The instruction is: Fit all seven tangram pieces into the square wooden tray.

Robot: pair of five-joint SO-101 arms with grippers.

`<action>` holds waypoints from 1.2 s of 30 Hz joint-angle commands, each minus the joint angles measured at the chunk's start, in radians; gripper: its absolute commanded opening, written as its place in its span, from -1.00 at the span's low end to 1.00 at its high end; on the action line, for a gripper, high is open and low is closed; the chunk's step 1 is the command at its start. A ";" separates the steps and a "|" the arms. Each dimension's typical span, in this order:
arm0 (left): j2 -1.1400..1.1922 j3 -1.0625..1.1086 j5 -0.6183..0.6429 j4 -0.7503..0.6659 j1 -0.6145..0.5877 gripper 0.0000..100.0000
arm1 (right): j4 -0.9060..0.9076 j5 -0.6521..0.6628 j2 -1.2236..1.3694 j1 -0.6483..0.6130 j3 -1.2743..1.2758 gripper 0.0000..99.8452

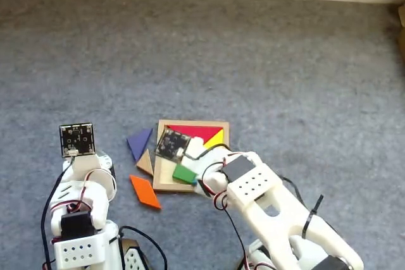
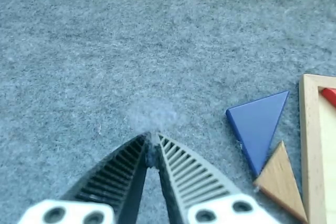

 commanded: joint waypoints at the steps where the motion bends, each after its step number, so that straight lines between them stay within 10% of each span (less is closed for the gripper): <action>1: -0.008 0.019 -0.011 -0.014 -0.010 -0.98 | -0.054 -0.055 -0.027 -0.019 -0.045 -0.98; 29: -0.008 0.019 -0.011 -0.012 -0.015 -0.98 | -0.166 -0.060 -0.039 -0.067 0.081 -0.98; 36: -0.008 0.019 -0.011 -0.014 -0.015 -0.98 | -0.403 -0.278 -0.027 -0.076 0.042 -0.98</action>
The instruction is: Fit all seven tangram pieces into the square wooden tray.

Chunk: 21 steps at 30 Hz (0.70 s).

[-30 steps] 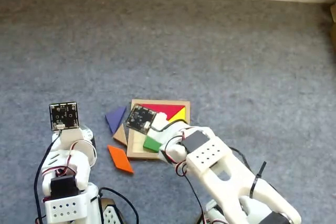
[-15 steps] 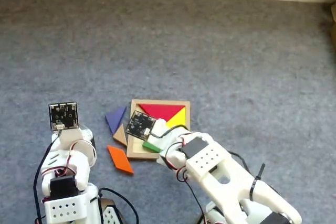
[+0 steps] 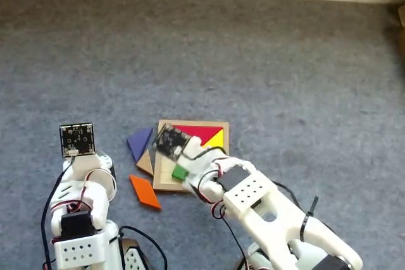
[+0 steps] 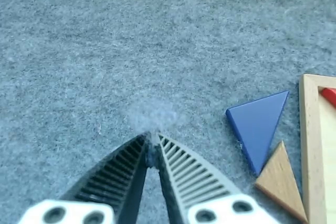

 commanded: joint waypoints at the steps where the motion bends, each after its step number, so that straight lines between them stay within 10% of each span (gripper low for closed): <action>1: -0.008 0.019 -0.011 -0.014 -0.015 -0.98 | -0.170 -0.071 -0.027 -0.025 -0.050 -0.98; 21: -0.008 0.019 -0.011 -0.012 -0.015 -0.98 | -0.340 -0.068 -0.024 0.001 0.173 -0.98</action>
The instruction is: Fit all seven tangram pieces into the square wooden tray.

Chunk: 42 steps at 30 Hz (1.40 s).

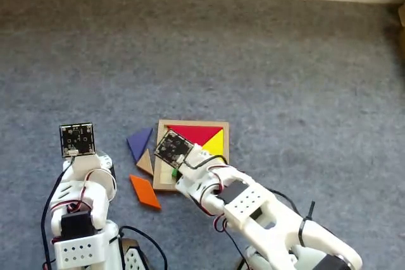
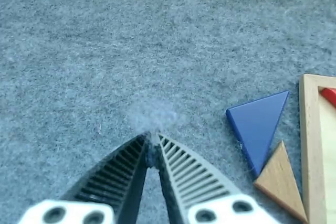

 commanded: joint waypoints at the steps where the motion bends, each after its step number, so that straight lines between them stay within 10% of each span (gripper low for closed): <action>1: -0.008 0.019 -0.011 -0.012 -0.015 -0.98 | -0.022 0.000 -0.024 0.045 -0.001 -0.98; 14: -0.008 0.019 -0.011 -0.012 -0.013 -0.98 | -0.015 0.147 -0.038 0.153 0.102 -0.98; 21: -0.008 0.019 -0.011 -0.012 -0.013 -0.98 | 0.298 0.147 -0.081 0.205 -0.001 -0.98; 42: -0.008 0.016 -0.163 -0.011 -0.010 -0.98 | 0.912 0.141 -1.280 0.595 0.251 -0.98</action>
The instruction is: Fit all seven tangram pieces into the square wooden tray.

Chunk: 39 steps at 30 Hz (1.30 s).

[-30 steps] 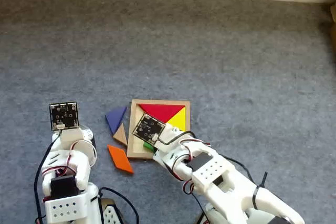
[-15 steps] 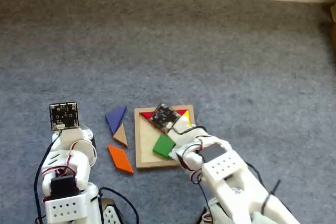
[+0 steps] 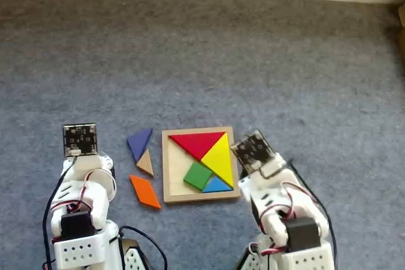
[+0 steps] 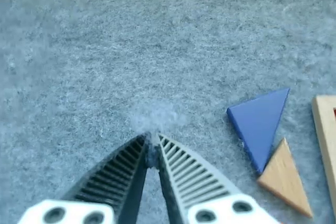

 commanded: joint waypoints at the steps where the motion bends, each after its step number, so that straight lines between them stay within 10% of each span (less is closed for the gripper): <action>1: -0.008 0.016 -0.132 -0.011 -0.012 -0.98 | 0.008 0.002 -0.117 0.065 0.140 -0.98; 17: 0.001 -0.183 -0.212 0.147 -0.008 -0.75 | -0.165 -0.365 -0.084 0.160 0.311 -0.98; 39: 0.186 -0.481 -0.330 0.373 0.113 -0.60 | -0.166 -0.373 -0.071 0.183 0.364 -0.98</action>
